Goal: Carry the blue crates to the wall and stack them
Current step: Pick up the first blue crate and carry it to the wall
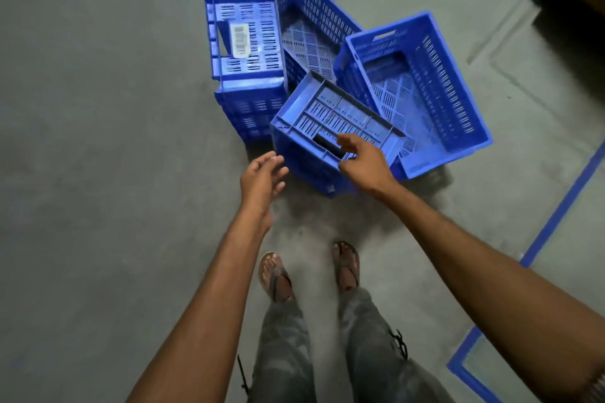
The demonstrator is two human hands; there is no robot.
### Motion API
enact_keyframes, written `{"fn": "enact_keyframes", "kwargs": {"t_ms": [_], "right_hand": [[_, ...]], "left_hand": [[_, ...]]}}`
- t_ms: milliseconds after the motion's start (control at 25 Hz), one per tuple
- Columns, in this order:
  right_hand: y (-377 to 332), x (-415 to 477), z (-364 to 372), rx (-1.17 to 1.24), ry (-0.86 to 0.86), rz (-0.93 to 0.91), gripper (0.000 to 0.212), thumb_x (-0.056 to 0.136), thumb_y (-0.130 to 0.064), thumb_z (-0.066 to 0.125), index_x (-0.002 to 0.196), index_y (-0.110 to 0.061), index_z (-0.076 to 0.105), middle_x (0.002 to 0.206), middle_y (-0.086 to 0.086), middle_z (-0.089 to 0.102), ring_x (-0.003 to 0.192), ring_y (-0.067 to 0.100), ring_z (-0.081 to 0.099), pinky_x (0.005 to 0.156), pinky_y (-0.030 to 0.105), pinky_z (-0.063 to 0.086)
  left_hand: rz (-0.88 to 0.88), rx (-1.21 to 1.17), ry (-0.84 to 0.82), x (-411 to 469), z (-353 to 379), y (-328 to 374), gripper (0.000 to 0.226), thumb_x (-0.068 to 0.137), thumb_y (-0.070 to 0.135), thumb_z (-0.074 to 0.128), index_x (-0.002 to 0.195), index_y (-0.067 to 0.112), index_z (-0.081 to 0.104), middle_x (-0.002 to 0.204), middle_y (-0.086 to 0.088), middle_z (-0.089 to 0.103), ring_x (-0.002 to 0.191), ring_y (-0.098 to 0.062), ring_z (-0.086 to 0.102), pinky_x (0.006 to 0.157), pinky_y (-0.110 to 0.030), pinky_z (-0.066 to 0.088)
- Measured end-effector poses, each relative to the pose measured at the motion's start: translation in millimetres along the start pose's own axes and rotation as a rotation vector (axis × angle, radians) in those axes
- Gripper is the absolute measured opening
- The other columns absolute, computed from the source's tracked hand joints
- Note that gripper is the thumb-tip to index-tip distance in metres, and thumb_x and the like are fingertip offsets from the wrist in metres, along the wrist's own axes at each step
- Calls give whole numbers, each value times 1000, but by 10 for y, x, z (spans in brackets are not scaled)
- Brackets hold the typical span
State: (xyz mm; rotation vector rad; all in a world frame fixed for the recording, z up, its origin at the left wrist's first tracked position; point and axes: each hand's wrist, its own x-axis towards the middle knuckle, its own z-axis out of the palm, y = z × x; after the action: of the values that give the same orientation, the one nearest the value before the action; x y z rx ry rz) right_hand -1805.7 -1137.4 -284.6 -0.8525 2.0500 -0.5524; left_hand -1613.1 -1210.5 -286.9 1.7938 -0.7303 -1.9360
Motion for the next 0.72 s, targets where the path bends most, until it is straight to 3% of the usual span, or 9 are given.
{"fn": "enact_keyframes", "kwargs": {"t_ms": [160,280,400,520,640,720], "right_hand": [[188,592,153,31,-100,71,66,85,7,52,149,-9,48,149,6,54,139,19,50,106,24,40],[331,869,309,-235,-180,-70,69,85,-4,57,152,-12,45,150,7,53,138,24,50,105,26,41],[441,986,602,-582,-285,-187,84,87,-18,62,160,-6,21,157,15,39,140,33,43,109,41,43],[520,993,883,-721,-246,-170,101,88,-26,66,161,-3,1,162,17,23,141,36,38,110,46,43],[582,1031,1003,-769,-160,-182,103,85,-27,68,160,-2,2,156,18,29,135,36,42,107,47,45],[606,1083,977,-719,-116,-177,88,85,-25,66,156,-5,19,143,17,45,123,35,53,94,47,52]], "left_hand": [[-51,-19,2,627,295,-117,21,101,22,58,121,21,65,118,0,74,107,-16,71,89,-31,53],[-53,-33,52,1002,497,-251,26,102,22,55,126,19,63,120,0,72,104,-13,68,83,-27,51],[-52,-72,73,1278,639,-383,19,103,18,51,118,22,62,109,1,71,96,-11,67,83,-26,51],[-52,-94,77,1418,694,-484,20,103,17,51,117,22,64,99,6,72,94,-10,70,83,-26,54],[-33,-102,82,1536,658,-537,20,101,19,53,114,22,67,103,5,74,97,-8,70,86,-29,52],[-7,-68,59,1569,617,-542,24,101,19,52,119,19,69,110,3,75,101,-9,70,86,-30,50]]}}
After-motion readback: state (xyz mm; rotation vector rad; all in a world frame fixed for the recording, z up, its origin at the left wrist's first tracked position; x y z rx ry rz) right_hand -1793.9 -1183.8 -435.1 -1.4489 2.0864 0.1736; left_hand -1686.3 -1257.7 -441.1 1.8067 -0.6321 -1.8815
